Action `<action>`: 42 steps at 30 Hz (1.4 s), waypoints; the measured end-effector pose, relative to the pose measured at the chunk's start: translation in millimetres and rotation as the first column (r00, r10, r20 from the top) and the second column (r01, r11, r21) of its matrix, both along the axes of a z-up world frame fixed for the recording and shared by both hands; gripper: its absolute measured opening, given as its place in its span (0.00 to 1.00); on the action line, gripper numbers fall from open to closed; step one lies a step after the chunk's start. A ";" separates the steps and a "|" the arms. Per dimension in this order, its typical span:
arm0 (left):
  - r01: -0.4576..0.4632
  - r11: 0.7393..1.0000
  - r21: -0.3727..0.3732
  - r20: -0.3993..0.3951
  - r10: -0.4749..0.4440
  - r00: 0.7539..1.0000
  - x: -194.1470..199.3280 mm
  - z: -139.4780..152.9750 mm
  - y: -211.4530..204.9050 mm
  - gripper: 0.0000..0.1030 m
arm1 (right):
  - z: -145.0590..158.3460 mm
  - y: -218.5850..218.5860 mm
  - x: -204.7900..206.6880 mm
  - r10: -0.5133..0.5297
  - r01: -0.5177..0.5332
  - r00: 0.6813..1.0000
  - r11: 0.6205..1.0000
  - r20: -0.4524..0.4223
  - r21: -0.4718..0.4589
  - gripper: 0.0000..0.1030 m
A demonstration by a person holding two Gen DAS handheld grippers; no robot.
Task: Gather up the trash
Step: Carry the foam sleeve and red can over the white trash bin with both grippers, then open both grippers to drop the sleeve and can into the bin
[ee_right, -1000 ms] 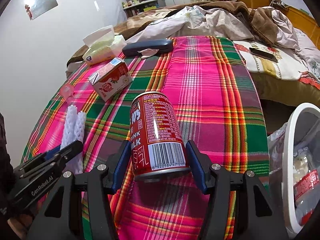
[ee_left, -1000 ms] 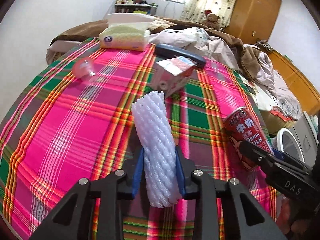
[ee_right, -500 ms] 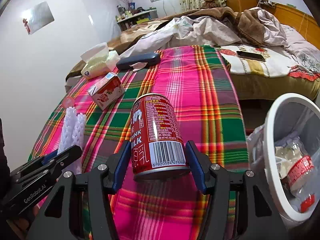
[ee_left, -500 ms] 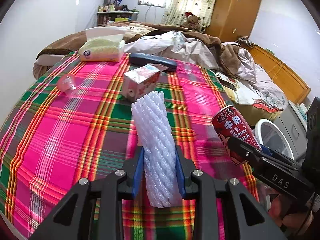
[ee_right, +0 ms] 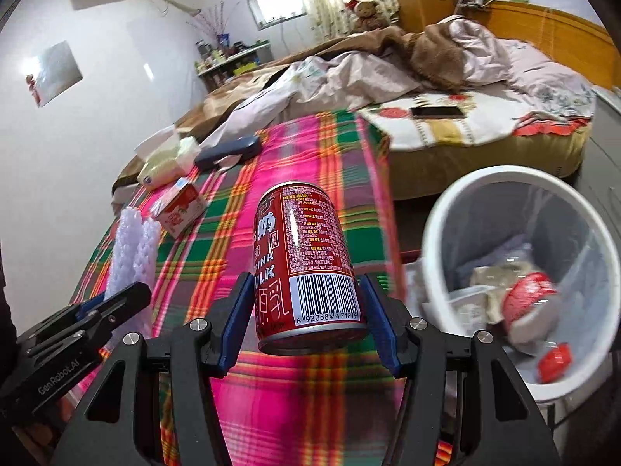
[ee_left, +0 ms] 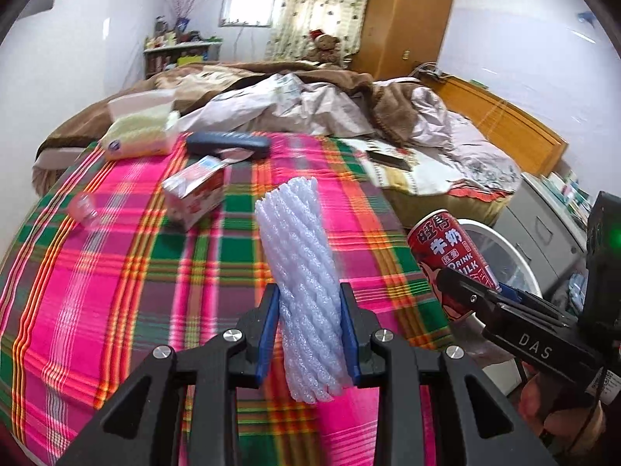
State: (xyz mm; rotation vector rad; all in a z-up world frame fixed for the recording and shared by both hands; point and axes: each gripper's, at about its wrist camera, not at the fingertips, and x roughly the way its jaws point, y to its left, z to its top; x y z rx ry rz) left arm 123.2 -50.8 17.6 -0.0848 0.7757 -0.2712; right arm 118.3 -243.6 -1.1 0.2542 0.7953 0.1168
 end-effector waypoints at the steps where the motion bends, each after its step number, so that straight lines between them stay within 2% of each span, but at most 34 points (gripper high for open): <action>1: 0.010 1.000 0.002 0.006 -0.010 1.000 -0.6 2.3 -5.6 0.30 | 1.5 -5.7 -2.0 -0.013 0.013 1.000 1.000 0.007 0.001 0.56; 13: 0.163 0.986 0.018 0.045 -0.164 0.985 1.4 18.9 -76.9 0.30 | 12.5 -63.3 -20.5 -0.147 0.149 0.988 0.988 0.041 -0.042 0.56; 25: 0.339 0.941 0.004 0.008 -0.339 0.941 11.7 15.1 -159.9 0.30 | 5.0 -122.6 -22.2 -0.284 0.283 0.959 0.956 0.003 -0.078 0.56; 33: 0.403 0.915 0.020 -0.030 -0.402 0.915 18.6 1.2 -198.1 0.30 | -7.1 -142.4 -19.8 -0.320 0.314 0.947 0.943 -0.040 -0.114 0.56; 37: 0.411 0.911 0.010 -0.076 -0.410 0.909 25.2 -10.2 -209.5 0.30 | -10.7 -150.8 -13.5 -0.326 0.316 0.943 0.940 -0.064 -0.130 0.56; 42: 0.426 0.905 0.001 -0.085 -0.424 0.902 26.7 -14.8 -217.0 0.35 | -16.6 -154.6 -8.4 -0.307 0.292 0.947 0.945 -0.096 -0.147 0.56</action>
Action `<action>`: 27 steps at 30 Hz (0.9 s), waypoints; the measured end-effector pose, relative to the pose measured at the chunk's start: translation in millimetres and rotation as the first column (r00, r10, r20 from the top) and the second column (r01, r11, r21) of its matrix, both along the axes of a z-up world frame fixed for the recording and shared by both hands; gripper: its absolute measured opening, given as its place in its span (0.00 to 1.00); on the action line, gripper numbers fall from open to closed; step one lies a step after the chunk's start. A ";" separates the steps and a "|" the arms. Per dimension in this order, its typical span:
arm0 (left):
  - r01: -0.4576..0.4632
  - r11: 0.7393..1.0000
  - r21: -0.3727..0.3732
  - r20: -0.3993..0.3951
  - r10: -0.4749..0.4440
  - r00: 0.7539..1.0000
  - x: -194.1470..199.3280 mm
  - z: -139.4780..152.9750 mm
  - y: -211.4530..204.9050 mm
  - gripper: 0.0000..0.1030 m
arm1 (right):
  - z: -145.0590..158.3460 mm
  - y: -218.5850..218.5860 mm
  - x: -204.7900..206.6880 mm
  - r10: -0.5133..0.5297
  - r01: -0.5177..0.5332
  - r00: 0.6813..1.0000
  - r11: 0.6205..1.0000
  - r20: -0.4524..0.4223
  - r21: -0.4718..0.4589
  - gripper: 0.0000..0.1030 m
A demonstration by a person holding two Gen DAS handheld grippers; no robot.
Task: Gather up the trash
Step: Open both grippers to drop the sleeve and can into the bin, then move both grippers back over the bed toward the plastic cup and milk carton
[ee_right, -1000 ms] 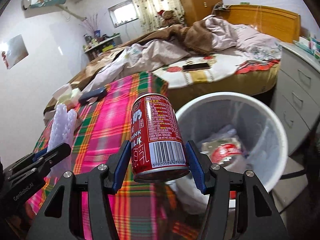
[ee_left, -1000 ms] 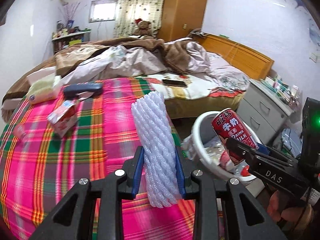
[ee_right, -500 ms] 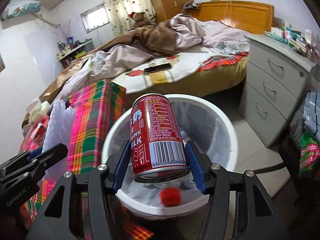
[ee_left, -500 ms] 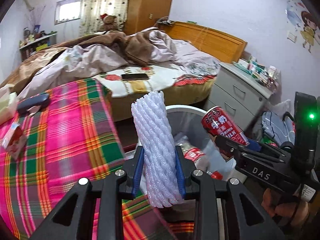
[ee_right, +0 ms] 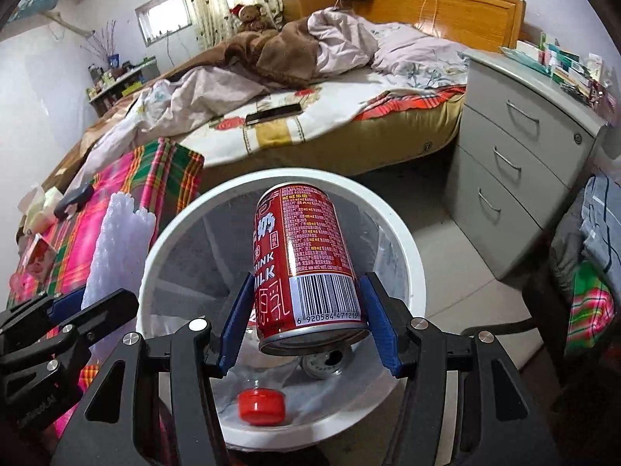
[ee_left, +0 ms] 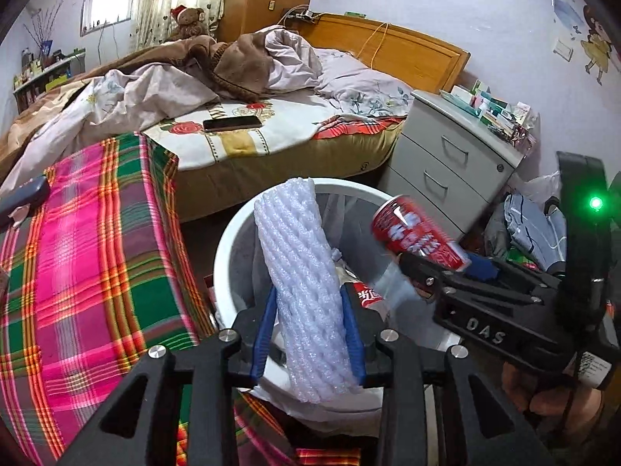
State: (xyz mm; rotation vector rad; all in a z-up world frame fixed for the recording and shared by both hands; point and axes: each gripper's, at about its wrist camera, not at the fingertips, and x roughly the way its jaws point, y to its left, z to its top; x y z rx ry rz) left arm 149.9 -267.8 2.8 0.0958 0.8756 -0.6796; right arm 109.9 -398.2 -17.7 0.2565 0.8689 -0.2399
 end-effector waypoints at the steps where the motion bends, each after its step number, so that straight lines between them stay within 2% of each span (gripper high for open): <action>1: -0.005 1.000 0.004 0.002 0.005 1.000 0.3 -0.3 -0.3 0.41 | -0.5 0.0 -0.4 0.002 -0.002 1.000 1.000 0.000 0.000 0.56; 2: -0.011 1.000 0.007 0.006 0.011 1.000 0.2 -0.6 0.1 0.51 | -0.2 -1.2 -0.4 0.003 -0.003 1.000 1.000 0.004 -0.002 0.57; 4: -0.018 1.000 -0.004 -0.001 0.018 1.000 1.3 -0.9 2.4 0.59 | 1.4 -1.7 -2.7 -0.004 0.004 1.000 1.000 0.010 -0.003 0.59; 15: -0.080 0.997 -0.002 0.037 0.080 0.996 -7.2 8.8 30.9 0.59 | 14.2 9.8 -11.6 0.000 0.000 0.998 1.000 0.057 -0.006 0.61; 27: -0.159 0.987 -0.035 0.068 0.161 0.985 -21.5 20.5 86.7 0.59 | 26.5 47.3 -15.3 0.050 -0.051 0.993 0.999 0.107 0.002 0.61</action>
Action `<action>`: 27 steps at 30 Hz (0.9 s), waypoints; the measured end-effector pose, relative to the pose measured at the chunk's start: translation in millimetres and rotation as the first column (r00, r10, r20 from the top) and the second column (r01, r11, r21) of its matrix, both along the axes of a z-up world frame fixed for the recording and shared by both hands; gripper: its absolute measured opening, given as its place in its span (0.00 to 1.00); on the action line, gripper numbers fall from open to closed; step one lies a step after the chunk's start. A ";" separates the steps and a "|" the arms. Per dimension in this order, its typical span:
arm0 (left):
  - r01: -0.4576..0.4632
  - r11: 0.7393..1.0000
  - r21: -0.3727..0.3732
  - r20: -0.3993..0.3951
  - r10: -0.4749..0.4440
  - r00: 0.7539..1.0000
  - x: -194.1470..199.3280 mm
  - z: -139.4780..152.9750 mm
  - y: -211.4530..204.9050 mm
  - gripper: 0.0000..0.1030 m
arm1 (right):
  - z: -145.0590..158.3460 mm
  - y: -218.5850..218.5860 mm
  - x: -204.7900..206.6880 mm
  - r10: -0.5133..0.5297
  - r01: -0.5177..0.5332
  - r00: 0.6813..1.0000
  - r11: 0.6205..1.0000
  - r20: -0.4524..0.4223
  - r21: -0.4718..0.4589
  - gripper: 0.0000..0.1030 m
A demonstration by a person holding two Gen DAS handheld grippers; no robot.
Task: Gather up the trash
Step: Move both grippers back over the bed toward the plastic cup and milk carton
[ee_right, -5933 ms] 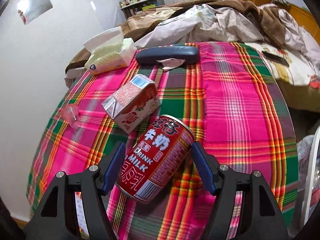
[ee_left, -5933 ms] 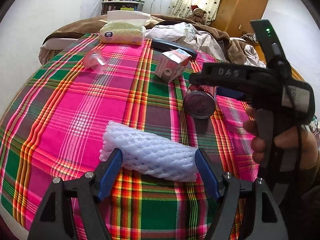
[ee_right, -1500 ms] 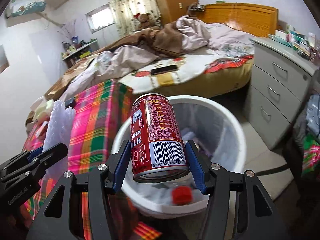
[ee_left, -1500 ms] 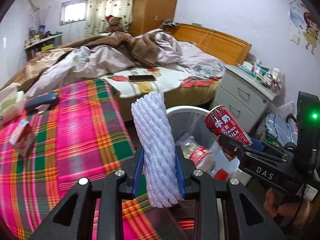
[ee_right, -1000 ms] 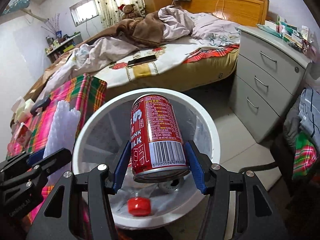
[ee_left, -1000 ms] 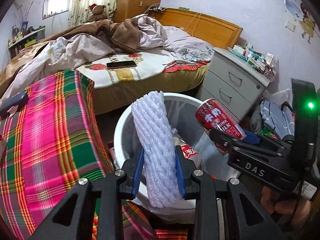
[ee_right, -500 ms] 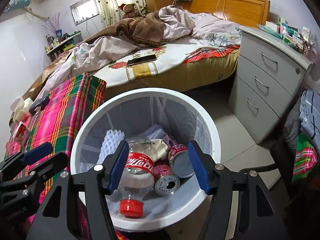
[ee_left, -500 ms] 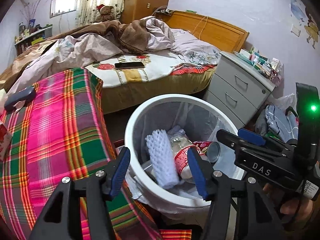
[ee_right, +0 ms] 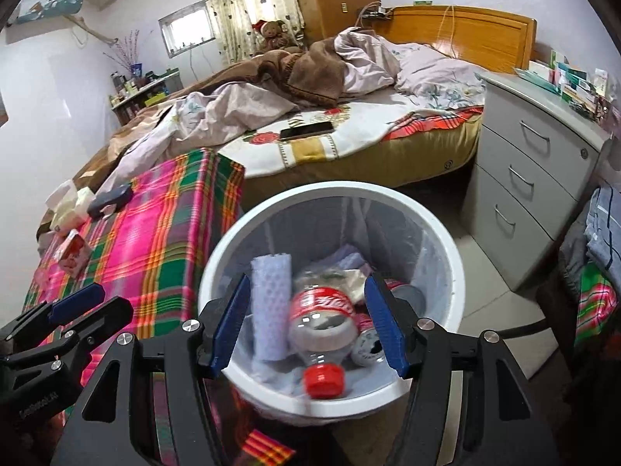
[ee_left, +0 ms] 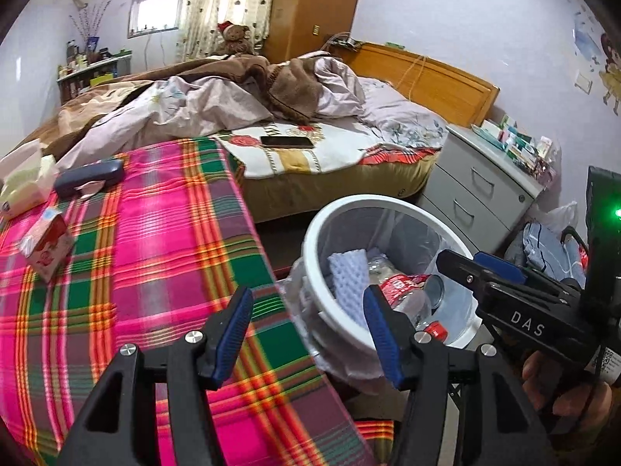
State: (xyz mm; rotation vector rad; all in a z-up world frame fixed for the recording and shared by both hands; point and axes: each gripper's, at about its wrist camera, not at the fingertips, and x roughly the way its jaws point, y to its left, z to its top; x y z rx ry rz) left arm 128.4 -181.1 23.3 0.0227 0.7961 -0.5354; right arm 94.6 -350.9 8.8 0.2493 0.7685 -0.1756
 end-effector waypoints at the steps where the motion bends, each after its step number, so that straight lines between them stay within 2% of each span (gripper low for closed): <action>1: -0.007 1.000 -0.006 0.001 0.007 1.000 -1.0 0.7 5.5 0.59 | 0.5 4.0 -0.4 0.003 -0.003 1.000 1.000 0.002 -0.003 0.61; 14: -0.134 0.991 0.001 0.036 0.133 0.990 -10.9 5.4 77.9 0.59 | 2.3 60.8 5.8 0.106 -0.107 0.994 0.994 0.026 0.011 0.61; 27: -0.301 0.954 -0.002 0.056 0.301 0.952 -0.1 4.2 169.0 0.60 | 2.2 129.5 31.2 0.234 -0.235 0.971 0.972 0.043 0.026 0.61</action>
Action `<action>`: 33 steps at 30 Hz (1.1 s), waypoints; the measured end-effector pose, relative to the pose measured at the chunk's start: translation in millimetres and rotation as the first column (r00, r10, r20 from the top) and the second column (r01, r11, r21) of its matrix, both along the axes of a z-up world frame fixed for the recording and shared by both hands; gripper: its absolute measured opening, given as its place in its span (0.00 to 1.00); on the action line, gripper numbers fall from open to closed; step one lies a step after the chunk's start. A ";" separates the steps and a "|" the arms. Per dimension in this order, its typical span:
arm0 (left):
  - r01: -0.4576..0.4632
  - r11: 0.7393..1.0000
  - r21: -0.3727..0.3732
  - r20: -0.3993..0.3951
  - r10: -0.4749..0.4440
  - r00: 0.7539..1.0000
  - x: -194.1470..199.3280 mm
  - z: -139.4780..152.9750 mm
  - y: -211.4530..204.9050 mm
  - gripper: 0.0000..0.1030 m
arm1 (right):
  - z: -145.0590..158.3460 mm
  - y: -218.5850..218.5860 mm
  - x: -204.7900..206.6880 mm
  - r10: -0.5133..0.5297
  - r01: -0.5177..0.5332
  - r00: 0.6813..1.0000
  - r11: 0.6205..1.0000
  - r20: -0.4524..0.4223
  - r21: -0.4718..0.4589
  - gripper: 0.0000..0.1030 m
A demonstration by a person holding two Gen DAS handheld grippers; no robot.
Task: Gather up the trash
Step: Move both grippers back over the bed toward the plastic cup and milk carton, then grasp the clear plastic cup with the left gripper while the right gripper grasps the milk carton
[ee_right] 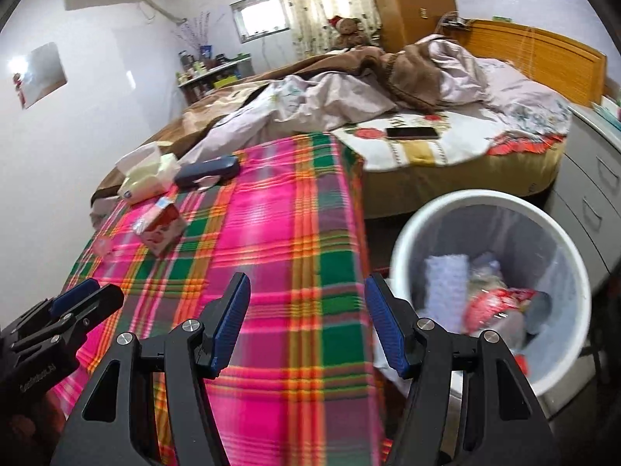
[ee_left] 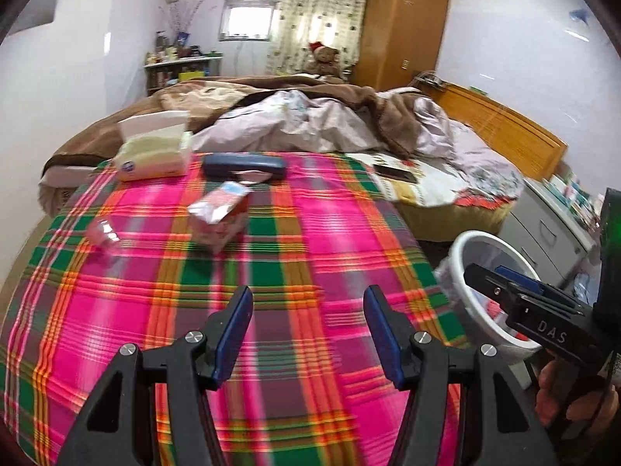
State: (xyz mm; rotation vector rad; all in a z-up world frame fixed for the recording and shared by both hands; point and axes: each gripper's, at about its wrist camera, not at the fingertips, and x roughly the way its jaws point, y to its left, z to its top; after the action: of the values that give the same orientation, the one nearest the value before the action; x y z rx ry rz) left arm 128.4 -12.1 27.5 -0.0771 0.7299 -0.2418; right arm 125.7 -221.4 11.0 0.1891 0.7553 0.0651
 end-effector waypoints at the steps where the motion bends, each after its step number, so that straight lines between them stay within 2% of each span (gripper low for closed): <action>1: -0.011 1.000 -0.001 0.002 0.011 1.000 1.5 -0.2 7.7 0.60 | 0.1 6.6 3.1 0.012 -0.012 1.000 1.000 0.001 -0.001 0.61; 9: -0.107 0.994 0.007 -0.008 0.107 0.994 15.7 -5.7 62.7 0.60 | -2.2 45.1 28.8 0.080 -0.079 0.996 0.996 -0.026 0.030 0.61; 19: -0.225 0.974 0.018 -0.031 0.226 0.974 44.3 -13.3 130.8 0.60 | -5.5 93.4 66.4 0.147 -0.143 0.987 0.988 -0.061 0.055 0.61; 24: -0.251 0.968 -0.008 -0.076 0.250 0.965 64.8 -23.7 159.5 0.62 | -6.6 117.4 86.2 0.184 -0.180 0.980 0.982 -0.074 0.055 0.61; 33: -0.280 0.960 0.004 -0.123 0.278 0.953 104.2 -41.9 182.1 0.62 | -13.9 147.5 126.3 0.202 -0.190 0.972 0.976 -0.121 0.107 0.61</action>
State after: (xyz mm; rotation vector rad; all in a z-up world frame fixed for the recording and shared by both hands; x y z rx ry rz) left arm 232.6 169.9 -14.4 -0.2083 0.8295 0.0293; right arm 252.0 -73.9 -2.9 0.2101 0.9018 0.2790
